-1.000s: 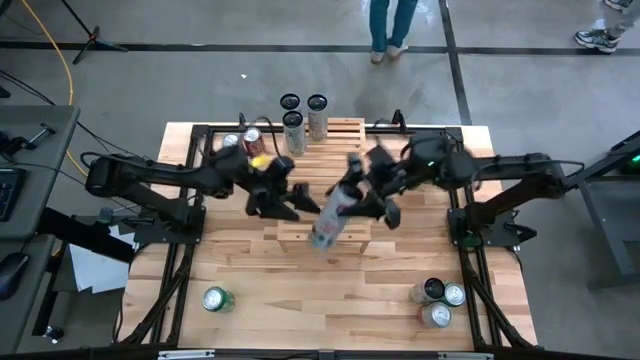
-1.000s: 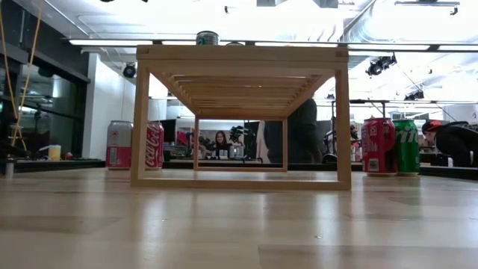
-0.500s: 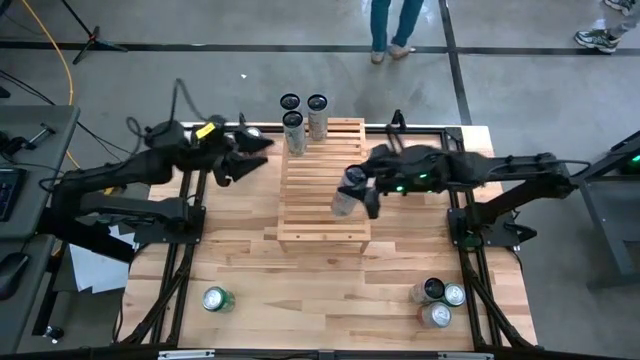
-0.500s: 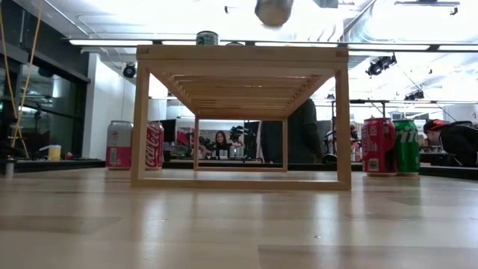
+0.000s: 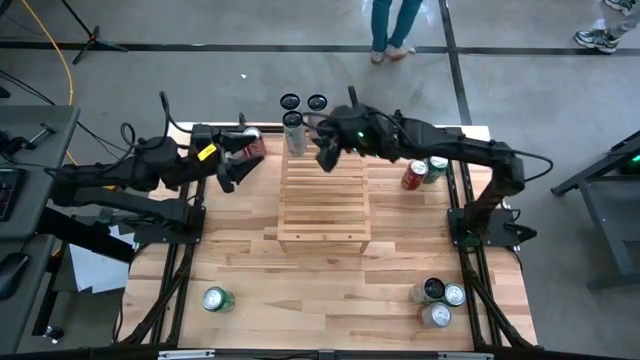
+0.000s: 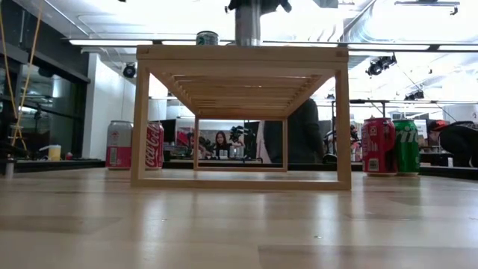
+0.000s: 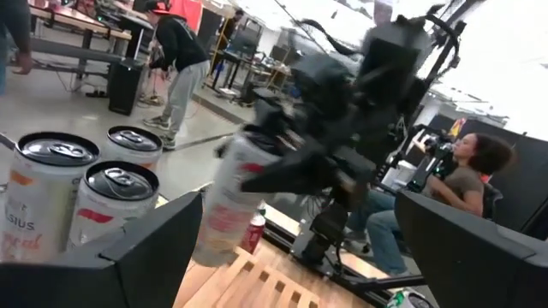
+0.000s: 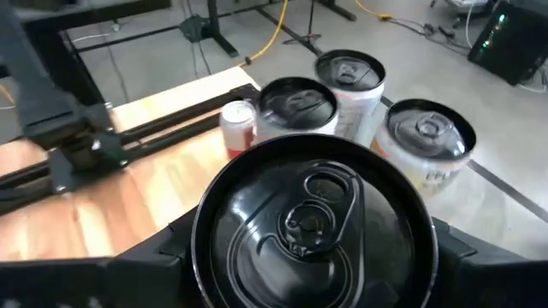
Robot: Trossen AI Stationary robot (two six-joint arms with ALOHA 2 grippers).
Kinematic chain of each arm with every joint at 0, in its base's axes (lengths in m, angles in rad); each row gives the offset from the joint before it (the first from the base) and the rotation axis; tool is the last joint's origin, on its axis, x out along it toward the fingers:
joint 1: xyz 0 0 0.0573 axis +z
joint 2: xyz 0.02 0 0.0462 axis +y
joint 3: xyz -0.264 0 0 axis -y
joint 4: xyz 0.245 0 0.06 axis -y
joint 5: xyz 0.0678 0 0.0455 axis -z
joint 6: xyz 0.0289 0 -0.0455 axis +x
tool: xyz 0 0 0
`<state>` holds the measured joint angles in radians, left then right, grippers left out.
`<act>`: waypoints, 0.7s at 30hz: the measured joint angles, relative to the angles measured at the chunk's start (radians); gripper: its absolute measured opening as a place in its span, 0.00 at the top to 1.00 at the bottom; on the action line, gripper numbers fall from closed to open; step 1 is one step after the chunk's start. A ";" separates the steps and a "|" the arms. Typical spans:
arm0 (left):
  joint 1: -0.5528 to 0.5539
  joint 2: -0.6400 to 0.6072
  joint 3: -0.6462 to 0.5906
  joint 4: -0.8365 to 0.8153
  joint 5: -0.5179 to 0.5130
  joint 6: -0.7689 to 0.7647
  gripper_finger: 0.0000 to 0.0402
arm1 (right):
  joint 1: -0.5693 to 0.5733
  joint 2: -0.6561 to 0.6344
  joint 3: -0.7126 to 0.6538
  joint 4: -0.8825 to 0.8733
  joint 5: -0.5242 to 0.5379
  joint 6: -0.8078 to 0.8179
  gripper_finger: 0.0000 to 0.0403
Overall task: Place canned beverage on shelf
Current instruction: Put the white pink soda can on the shelf aligned with the other white pink soda can
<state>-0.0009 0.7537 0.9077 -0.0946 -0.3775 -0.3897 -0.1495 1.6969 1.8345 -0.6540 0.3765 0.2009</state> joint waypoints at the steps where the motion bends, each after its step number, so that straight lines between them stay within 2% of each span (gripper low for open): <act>1: -0.002 0.004 0.000 0.000 0.000 0.000 0.06 | -0.012 0.017 0.011 0.003 -0.009 0.000 0.41; 10: -0.002 0.009 0.000 0.000 0.000 0.019 0.06 | -0.049 0.087 -0.013 0.062 -0.003 0.064 0.41; 15: -0.002 0.007 0.000 0.000 -0.001 0.045 0.06 | -0.049 0.090 -0.064 0.146 0.059 0.094 0.40; 21: -0.002 0.007 0.000 0.000 -0.001 0.046 0.06 | -0.054 0.090 -0.084 0.167 0.133 0.106 0.40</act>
<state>-0.0029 0.7605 0.9077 -0.0944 -0.3782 -0.3439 -0.2035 1.7866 1.7508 -0.4869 0.5097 0.3073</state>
